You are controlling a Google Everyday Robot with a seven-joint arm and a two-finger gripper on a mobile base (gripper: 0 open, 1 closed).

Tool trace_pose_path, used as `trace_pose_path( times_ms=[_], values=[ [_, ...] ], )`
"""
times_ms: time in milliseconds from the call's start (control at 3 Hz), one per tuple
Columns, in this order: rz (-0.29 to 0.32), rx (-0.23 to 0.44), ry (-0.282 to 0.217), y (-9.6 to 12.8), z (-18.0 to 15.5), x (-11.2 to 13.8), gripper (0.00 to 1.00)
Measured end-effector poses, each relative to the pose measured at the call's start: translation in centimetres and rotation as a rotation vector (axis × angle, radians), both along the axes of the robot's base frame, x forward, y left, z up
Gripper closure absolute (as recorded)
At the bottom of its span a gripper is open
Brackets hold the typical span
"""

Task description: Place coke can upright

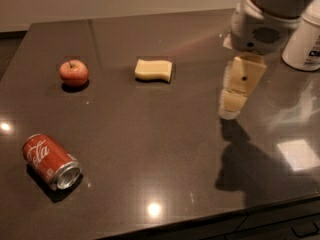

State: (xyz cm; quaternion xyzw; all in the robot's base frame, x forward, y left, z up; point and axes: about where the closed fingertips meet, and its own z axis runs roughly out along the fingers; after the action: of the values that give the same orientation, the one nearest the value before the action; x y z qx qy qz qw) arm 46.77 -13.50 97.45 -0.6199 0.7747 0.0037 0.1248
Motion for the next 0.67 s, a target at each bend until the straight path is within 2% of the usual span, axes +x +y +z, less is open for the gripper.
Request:
trace_pose_path(
  times_ms=[333, 667],
  values=[
    [-0.020, 0.022, 0.039, 4.6, -0.9, 0.9, 0.00],
    [-0.050, 0.047, 0.081, 9.8, -2.2, 0.2, 0.00]
  ],
)
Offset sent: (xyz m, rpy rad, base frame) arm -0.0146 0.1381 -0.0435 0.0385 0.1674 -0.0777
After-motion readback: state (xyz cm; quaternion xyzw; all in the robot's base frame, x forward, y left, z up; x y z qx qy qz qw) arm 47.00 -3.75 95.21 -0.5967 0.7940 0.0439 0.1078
